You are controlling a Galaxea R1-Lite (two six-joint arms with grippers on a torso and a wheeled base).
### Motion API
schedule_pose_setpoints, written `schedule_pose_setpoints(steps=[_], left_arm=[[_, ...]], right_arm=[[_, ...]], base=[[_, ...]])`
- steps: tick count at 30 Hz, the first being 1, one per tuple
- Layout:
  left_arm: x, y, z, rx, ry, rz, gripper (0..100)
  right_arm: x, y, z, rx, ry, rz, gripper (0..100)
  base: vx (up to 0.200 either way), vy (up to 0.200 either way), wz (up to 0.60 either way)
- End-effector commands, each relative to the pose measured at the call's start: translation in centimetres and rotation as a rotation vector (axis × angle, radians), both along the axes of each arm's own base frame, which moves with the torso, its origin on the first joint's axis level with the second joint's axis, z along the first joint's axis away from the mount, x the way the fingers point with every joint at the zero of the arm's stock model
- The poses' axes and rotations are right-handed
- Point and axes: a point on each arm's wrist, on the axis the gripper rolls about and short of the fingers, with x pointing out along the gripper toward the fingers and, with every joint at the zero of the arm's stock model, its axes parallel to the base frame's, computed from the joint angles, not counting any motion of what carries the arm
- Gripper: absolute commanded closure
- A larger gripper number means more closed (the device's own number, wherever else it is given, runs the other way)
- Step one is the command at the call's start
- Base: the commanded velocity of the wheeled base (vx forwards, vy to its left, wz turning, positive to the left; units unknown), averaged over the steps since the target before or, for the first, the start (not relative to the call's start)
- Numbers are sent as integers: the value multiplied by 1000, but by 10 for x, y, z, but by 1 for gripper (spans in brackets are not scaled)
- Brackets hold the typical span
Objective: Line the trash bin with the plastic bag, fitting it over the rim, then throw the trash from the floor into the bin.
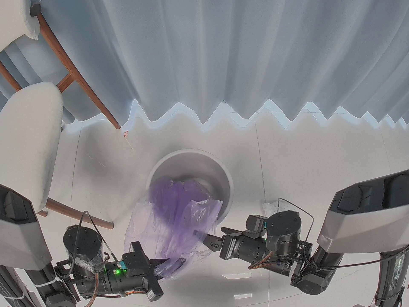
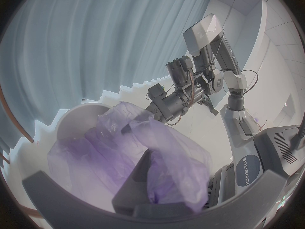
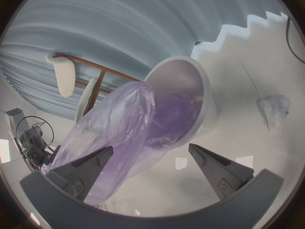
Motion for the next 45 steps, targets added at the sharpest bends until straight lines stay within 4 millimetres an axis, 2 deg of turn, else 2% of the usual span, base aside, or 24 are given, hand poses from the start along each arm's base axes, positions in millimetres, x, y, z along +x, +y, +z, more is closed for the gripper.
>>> schedule_pose_setpoints(steps=[1, 11, 12, 18, 24, 31, 36, 39, 45], left_arm=[[-3, 3, 2, -3, -5, 0, 100], [-4, 4, 7, -16, -19, 3, 100], [-4, 4, 6, -15, -17, 3, 100], [-4, 4, 5, -11, -12, 6, 100], [0, 2, 5, -24, -2, 15, 100], [20, -13, 10, -98, -10, 55, 100], [29, -16, 14, -122, -26, 148, 100], [35, -20, 20, -150, -53, 166, 100], [42, -13, 25, -166, -76, 201, 100]], right_arm=[[1, 6, 3, 17, -14, 11, 0], [0, 20, 0, -15, 15, 39, 0], [0, 20, 1, -14, 13, 37, 100], [4, 15, 9, 5, -2, 18, 100], [20, -10, 41, 61, -60, -62, 100], [33, -35, 64, 70, -142, -129, 100], [37, -34, 70, 70, -176, -82, 100], [39, -31, 66, 24, -166, -49, 100], [53, -19, 76, -44, -143, -32, 100]], base=[[0, 0, 0], [0, 0, 0], [0, 0, 0], [0, 0, 0], [0, 0, 0], [0, 0, 0], [0, 0, 0], [0, 0, 0], [0, 0, 0]])
